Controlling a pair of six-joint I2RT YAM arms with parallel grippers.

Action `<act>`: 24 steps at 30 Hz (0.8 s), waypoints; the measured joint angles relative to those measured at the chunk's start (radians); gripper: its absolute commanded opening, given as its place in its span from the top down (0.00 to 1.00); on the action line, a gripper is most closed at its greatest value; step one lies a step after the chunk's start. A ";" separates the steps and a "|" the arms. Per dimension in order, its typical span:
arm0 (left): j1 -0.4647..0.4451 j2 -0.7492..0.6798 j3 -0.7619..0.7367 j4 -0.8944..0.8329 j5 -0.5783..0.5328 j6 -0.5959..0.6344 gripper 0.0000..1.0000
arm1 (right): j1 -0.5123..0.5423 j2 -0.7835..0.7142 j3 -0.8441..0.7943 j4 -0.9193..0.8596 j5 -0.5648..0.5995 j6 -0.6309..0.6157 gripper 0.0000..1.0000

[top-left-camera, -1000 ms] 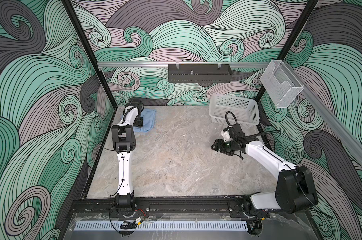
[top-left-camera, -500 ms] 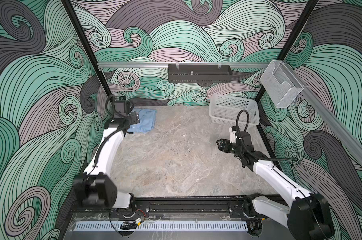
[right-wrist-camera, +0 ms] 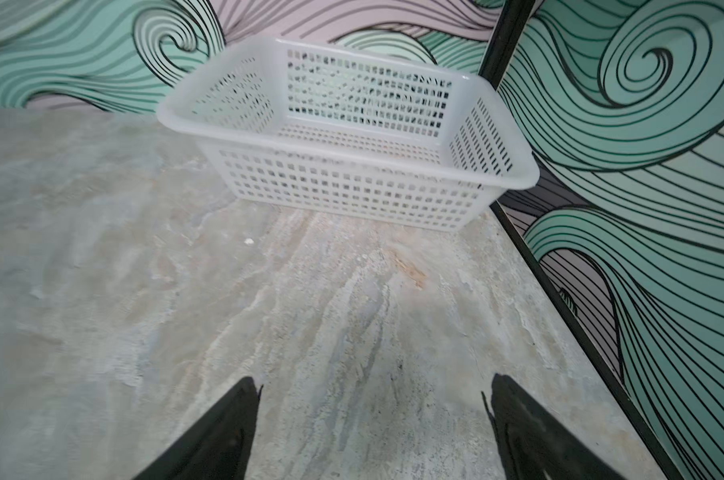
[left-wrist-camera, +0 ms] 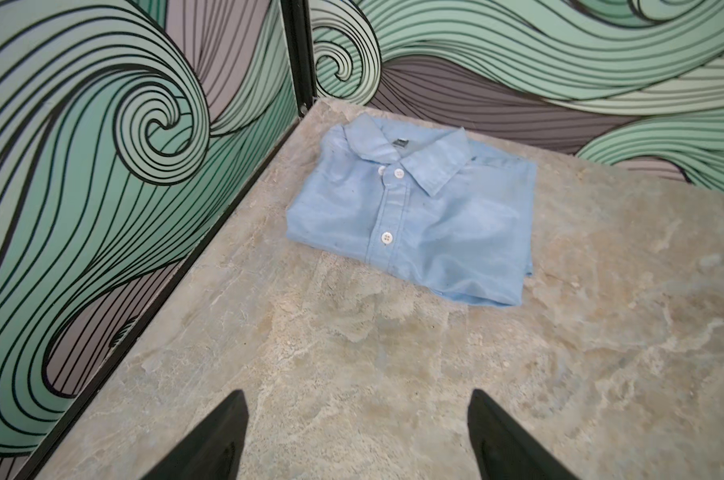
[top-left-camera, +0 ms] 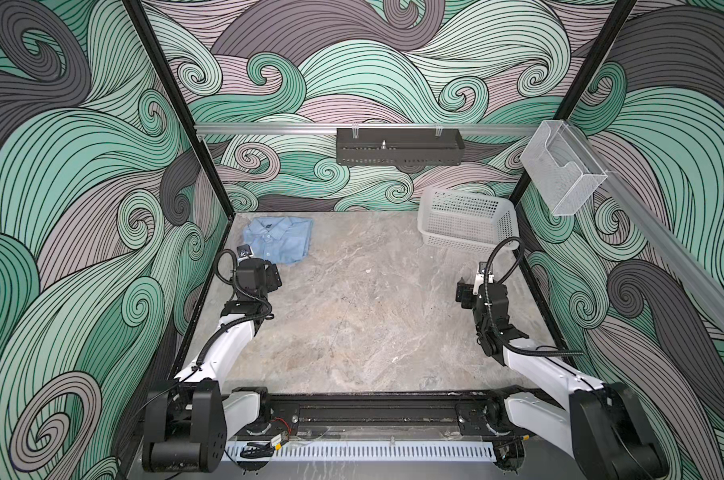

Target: Fold and stack the long sleeve shirts

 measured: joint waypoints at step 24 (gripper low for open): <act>0.000 0.376 -0.214 0.630 -0.017 0.135 0.20 | -0.143 0.366 0.085 0.342 -0.255 -0.004 0.01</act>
